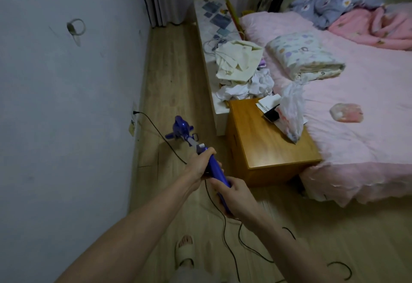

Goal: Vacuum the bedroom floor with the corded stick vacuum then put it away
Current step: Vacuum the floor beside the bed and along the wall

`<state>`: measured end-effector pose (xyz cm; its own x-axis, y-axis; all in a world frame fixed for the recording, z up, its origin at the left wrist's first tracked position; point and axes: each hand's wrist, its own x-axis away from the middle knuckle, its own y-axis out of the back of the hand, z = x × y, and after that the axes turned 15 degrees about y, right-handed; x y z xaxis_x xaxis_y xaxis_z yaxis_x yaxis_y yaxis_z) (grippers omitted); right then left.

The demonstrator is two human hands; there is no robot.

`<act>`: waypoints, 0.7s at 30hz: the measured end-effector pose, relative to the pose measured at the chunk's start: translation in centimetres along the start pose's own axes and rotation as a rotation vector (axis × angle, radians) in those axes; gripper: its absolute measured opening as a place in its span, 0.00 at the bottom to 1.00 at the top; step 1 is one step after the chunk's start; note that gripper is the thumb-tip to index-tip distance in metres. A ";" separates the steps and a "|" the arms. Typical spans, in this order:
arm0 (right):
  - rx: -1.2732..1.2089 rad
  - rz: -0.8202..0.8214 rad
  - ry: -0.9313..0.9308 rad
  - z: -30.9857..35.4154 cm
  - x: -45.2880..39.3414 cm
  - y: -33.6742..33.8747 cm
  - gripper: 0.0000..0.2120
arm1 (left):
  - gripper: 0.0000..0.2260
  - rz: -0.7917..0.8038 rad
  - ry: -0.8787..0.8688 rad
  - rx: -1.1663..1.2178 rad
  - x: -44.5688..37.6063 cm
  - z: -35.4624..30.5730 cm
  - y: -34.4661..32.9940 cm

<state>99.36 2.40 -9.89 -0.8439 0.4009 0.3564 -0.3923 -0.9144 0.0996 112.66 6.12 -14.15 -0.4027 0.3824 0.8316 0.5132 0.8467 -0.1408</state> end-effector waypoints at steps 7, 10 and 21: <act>0.015 -0.117 -0.096 -0.3 -8.8 -0.2 0.07 | 0.10 0.060 0.093 -0.094 -8.4 -4.8 0.4; -0.025 -0.150 -0.151 -1.0 -11.8 -0.8 0.10 | 0.09 0.084 0.122 -0.183 -11.9 -5.8 0.9; -0.085 -0.203 -0.298 -0.8 -19.1 -1.1 0.21 | 0.26 0.034 0.232 -0.360 -18.2 -10.0 1.5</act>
<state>115.56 -4.24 -17.57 -0.6069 0.5287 0.5935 -0.5806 -0.8048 0.1233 128.41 -3.26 -24.14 -0.2209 0.2793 0.9344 0.7717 0.6359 -0.0077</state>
